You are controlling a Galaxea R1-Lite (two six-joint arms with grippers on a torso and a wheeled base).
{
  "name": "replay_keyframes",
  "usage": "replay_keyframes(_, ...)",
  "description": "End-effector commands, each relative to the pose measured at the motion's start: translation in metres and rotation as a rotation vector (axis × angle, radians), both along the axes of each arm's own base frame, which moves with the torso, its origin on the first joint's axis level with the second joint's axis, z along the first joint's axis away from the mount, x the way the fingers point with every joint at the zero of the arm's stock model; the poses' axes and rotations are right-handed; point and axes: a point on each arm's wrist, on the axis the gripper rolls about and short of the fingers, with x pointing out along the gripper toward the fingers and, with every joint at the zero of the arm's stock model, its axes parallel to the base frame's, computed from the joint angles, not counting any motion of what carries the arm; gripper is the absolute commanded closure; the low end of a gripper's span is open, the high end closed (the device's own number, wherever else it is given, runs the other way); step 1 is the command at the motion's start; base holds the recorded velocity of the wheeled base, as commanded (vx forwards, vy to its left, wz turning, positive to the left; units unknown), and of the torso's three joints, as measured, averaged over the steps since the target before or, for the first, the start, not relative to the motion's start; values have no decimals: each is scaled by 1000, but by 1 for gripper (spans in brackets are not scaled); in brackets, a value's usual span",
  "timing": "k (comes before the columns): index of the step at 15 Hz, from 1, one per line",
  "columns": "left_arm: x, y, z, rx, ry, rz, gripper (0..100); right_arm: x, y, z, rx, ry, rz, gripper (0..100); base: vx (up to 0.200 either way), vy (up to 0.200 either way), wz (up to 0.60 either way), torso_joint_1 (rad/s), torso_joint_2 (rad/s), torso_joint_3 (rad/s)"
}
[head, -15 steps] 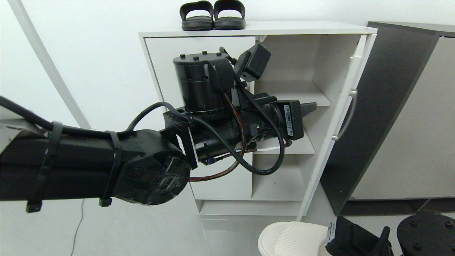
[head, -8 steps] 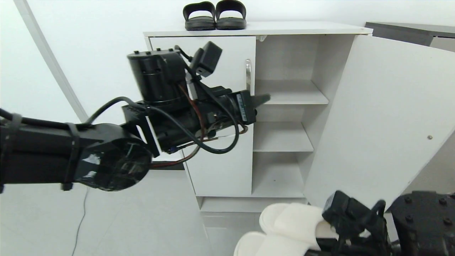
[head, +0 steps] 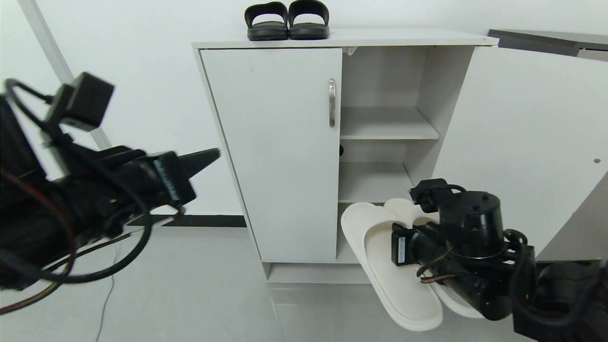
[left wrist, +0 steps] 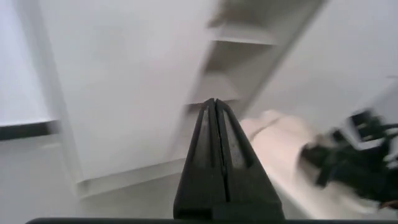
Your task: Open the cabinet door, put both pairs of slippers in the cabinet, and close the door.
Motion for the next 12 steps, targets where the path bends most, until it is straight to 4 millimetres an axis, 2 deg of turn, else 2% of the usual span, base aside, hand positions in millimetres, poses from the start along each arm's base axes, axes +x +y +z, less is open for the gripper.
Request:
replay_keyframes(1,-67,48,-25,60,-63,279,100,23,12,-33,-53,13,-73,100,0,0,0,0,0,0)
replay_keyframes(5,-132,82,-73,78,-29,567,100,26,12,-34,-57,10,-83,100,0,0,0,0,0,0)
replay_keyframes(7,-161,89,-94,78,-29,671,100,25,12,-35,-59,12,-83,100,0,0,0,0,0,0)
replay_keyframes(8,-167,90,-99,77,-32,683,100,25,11,-35,-60,13,-83,100,0,0,0,0,0,0)
replay_keyframes(9,-180,91,-114,80,-29,709,100,25,12,-36,-63,16,-82,100,0,0,0,0,0,0)
replay_keyframes(12,-191,91,-155,97,-1,710,100,22,17,-41,-72,26,-67,100,0,0,0,0,0,0)
